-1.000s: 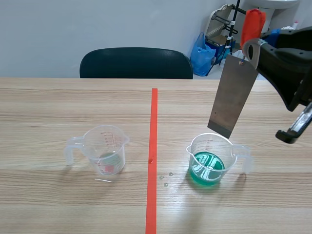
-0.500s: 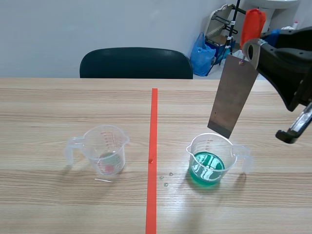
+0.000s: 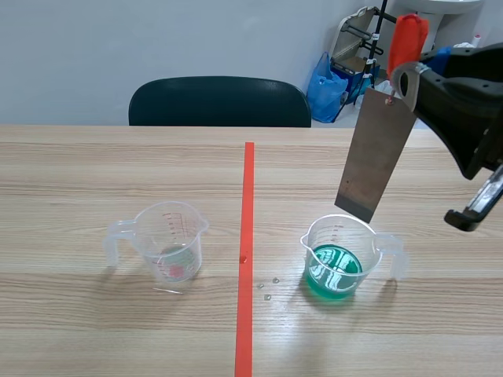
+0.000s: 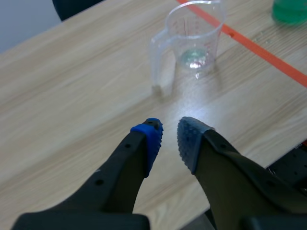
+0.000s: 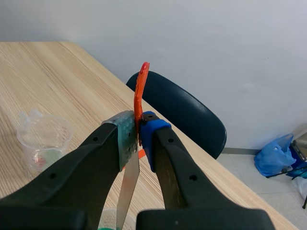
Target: Do the redox reaction experiment
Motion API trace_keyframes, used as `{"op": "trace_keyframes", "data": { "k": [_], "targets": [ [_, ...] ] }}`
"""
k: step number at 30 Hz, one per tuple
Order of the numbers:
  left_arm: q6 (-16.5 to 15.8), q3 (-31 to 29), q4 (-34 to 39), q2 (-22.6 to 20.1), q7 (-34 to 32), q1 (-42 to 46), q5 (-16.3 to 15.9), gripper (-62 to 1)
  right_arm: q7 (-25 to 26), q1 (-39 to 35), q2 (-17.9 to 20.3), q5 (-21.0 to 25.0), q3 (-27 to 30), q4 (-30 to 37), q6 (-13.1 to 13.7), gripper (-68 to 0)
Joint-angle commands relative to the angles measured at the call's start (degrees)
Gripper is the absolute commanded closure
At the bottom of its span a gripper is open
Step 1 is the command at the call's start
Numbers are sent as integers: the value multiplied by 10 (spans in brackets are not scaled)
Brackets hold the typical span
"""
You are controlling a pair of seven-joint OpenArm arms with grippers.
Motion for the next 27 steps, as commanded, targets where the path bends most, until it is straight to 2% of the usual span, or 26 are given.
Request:
{"op": "trace_keyframes", "data": {
  "k": [1, 3, 5, 10, 13, 17, 21, 24, 27],
  "targets": [
    [-15, 5, 5, -22, 9, -35, -10, -40, 10, 4, 7, 10, 7, 12, -2, -13],
    [-38, 24, 5, -51, 45, -85, -23, -23, 10, 4, 7, 10, 7, 12, -2, -13],
    [-52, 59, 5, -82, 101, -146, -62, -23, 10, 4, 7, 10, 7, 12, -2, -13],
    [-54, 199, 5, -135, 238, -333, -164, -24, 10, 4, 7, 10, 7, 12, -2, -13],
    [-54, 298, 3, -138, 293, -446, -197, -23, 10, 4, 7, 10, 7, 12, -2, -13],
    [-50, 438, -24, -111, 347, -590, -216, -24, 10, 4, 7, 10, 7, 12, -2, -13],
    [-50, 557, -83, -52, 393, -712, -216, -24, 10, 4, 7, 10, 7, 12, -2, -13],
    [-50, 626, -135, -7, 403, -778, -222, -24, 10, 4, 7, 10, 7, 12, -2, -13],
    [-50, 671, -178, 33, 422, -826, -243, -24, 10, 4, 7, 10, 7, 12, -2, -13]
  ]
}}
